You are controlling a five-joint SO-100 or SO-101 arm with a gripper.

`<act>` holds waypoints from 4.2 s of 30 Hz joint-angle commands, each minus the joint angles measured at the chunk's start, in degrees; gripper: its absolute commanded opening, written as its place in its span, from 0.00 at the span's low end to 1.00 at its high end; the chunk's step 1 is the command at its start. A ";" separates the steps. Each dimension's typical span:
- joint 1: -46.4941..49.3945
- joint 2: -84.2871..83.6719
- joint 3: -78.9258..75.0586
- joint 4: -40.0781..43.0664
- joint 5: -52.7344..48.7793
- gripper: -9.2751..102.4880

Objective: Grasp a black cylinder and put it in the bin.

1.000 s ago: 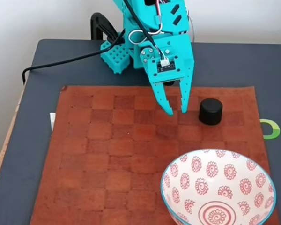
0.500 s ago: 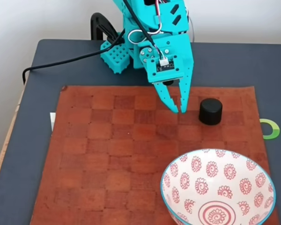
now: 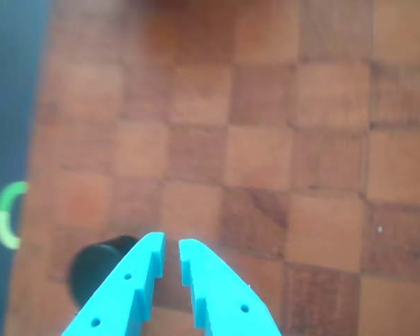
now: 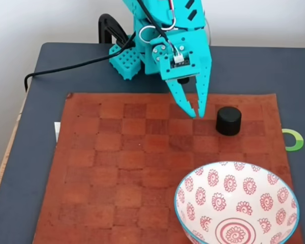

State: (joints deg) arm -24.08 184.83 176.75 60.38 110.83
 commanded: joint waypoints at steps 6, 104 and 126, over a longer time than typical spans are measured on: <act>-2.37 -0.44 -10.02 6.24 0.09 0.08; -20.57 -78.57 -41.75 0.62 13.45 0.37; -20.13 -81.74 -42.01 0.26 13.62 0.27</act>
State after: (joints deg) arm -44.03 104.33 135.35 61.26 124.01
